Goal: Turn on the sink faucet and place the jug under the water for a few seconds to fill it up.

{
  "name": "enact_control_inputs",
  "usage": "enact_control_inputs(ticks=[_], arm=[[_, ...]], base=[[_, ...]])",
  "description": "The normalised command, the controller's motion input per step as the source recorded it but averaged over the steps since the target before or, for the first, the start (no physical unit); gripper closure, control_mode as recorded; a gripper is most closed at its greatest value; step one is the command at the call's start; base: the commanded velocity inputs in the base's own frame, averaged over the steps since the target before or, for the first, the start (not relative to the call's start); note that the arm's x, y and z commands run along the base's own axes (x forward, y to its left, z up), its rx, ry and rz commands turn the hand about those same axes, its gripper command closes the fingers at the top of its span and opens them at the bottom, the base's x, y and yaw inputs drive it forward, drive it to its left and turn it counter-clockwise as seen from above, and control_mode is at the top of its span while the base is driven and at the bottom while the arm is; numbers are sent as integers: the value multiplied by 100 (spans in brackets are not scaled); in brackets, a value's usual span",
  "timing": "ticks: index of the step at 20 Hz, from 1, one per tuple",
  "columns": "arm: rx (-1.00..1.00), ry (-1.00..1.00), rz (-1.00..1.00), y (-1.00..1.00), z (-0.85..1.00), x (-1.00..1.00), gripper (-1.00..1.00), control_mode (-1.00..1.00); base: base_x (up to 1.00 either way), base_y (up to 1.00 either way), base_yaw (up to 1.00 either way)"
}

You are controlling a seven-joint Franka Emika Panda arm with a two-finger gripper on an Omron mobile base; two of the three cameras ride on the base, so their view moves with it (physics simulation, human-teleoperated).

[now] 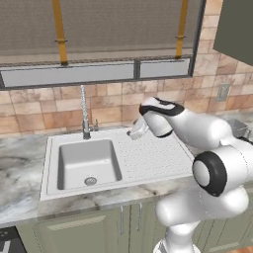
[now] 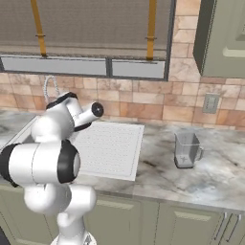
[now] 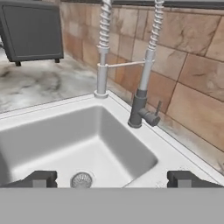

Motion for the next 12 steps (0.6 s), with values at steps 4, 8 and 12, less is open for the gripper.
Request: enact_control_inputs(ticks=[4,8,12], arm=[[9,-1,8,35,-4,54,-100,-100],[9,-5,10,48,-20,48,-100,-100],[4,-4,9,41,-19,31,-100,-100]], base=[[0,0,0],[0,0,0],[0,0,0]])
